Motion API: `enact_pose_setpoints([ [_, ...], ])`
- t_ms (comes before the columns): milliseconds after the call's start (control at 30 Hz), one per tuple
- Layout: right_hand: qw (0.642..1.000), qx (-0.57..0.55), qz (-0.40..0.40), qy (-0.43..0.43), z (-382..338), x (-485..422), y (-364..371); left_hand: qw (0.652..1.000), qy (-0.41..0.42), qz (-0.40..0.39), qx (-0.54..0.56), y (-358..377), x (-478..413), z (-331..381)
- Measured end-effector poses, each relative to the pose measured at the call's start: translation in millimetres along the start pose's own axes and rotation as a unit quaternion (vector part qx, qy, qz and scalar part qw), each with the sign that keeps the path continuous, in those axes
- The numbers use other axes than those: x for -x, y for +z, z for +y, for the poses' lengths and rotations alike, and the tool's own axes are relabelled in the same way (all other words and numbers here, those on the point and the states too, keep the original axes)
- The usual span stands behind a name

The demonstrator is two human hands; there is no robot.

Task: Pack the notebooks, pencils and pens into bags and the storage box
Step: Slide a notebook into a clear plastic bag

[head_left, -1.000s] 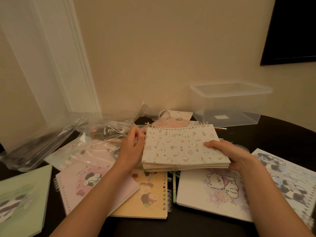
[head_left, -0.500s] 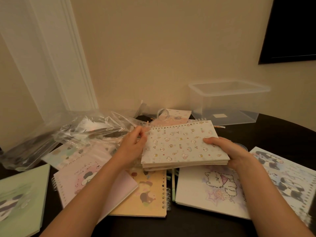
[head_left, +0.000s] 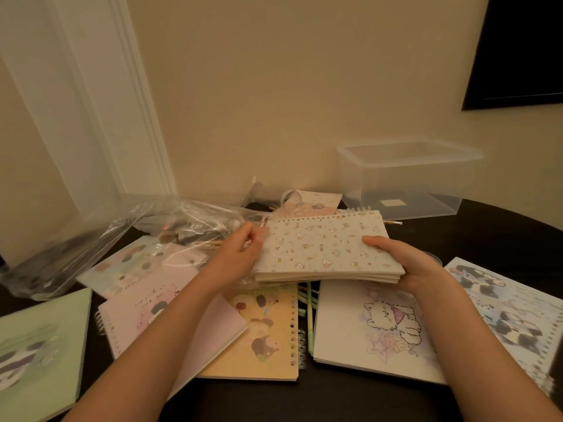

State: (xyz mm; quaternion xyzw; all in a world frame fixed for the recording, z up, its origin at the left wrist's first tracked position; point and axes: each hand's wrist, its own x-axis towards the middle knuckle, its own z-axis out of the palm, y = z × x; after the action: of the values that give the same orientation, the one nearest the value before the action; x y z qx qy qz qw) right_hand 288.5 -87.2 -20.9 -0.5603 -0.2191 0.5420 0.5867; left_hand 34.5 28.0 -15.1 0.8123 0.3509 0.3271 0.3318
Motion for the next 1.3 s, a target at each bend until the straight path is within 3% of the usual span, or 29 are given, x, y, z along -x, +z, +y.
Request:
enact_pose_setpoints([
  [133,1.0,-0.01,0.003,0.012,0.4,3.0,0.4,0.989,-0.009,0.019,-0.144,-11.2,2.8,-0.3],
  [233,1.0,-0.011,0.014,0.009,1.3,3.3,1.4,0.958,-0.032,0.02,-0.283,-23.1,7.6,0.0],
  [333,1.0,0.001,0.021,0.001,2.0,4.3,4.7,0.939,-0.058,0.006,-0.338,-23.0,12.4,6.4],
  [667,0.999,0.002,0.048,-0.023,2.5,8.7,18.7,0.944,-0.015,-0.011,-0.328,-7.4,7.7,18.9],
  [867,0.996,-0.074,0.027,-0.032,3.4,12.9,36.5,0.95,0.016,0.102,-0.294,2.1,8.5,13.7],
  [1000,0.99,-0.135,0.022,-0.039,8.0,14.2,42.5,0.93,0.045,0.213,-0.295,-5.0,16.2,10.6],
  [1133,0.979,-0.195,0.002,-0.054,13.2,17.9,50.6,0.924,0.005,0.325,-0.202,0.1,21.5,11.0],
  [1233,0.97,-0.23,-0.023,-0.071,15.8,22.1,57.0,0.899,-0.098,0.424,0.045,3.2,18.4,21.3],
  [1300,0.966,-0.247,-0.03,-0.078,16.7,23.7,59.1,0.859,-0.176,0.415,0.242,2.0,14.7,31.5],
])
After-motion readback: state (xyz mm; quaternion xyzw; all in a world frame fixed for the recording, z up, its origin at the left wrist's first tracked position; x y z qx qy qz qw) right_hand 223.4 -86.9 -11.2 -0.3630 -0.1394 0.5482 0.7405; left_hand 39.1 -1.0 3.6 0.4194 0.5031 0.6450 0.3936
